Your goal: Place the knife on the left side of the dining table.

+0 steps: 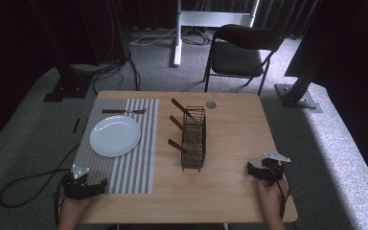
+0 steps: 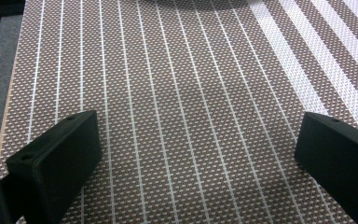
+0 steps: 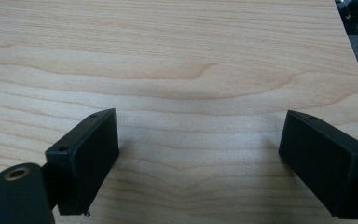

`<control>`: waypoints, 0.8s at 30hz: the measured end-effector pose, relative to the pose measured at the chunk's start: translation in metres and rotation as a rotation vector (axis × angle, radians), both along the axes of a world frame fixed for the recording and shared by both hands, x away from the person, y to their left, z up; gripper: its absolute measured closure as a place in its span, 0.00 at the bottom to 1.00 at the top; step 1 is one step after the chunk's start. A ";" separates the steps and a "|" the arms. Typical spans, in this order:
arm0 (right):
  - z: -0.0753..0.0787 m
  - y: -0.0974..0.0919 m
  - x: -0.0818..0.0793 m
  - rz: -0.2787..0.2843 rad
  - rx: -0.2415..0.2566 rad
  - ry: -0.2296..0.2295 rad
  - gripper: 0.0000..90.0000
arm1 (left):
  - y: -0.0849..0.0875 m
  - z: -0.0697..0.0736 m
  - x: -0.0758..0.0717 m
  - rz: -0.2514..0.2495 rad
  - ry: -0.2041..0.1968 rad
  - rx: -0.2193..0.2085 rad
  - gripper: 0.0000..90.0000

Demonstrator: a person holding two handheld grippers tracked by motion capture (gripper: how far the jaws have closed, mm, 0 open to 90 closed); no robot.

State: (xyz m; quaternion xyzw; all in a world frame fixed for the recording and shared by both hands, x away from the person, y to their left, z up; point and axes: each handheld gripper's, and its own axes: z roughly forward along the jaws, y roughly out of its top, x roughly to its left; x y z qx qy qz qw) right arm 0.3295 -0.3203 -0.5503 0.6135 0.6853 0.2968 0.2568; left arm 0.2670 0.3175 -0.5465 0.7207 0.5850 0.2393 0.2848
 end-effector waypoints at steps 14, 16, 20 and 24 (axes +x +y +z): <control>0.000 0.000 0.000 0.000 0.000 0.000 0.13 | -0.001 0.003 -0.001 -0.007 0.025 0.009 0.03; 0.000 0.000 0.000 -0.001 -0.001 0.000 0.13 | -0.002 0.004 0.000 -0.017 0.029 0.015 0.03; 0.000 0.000 0.000 -0.001 -0.001 0.000 0.13 | -0.003 0.010 0.001 -0.033 0.023 -0.010 0.03; 0.000 0.000 0.000 -0.001 -0.001 0.000 0.13 | -0.005 0.017 0.005 -0.052 0.010 -0.028 0.03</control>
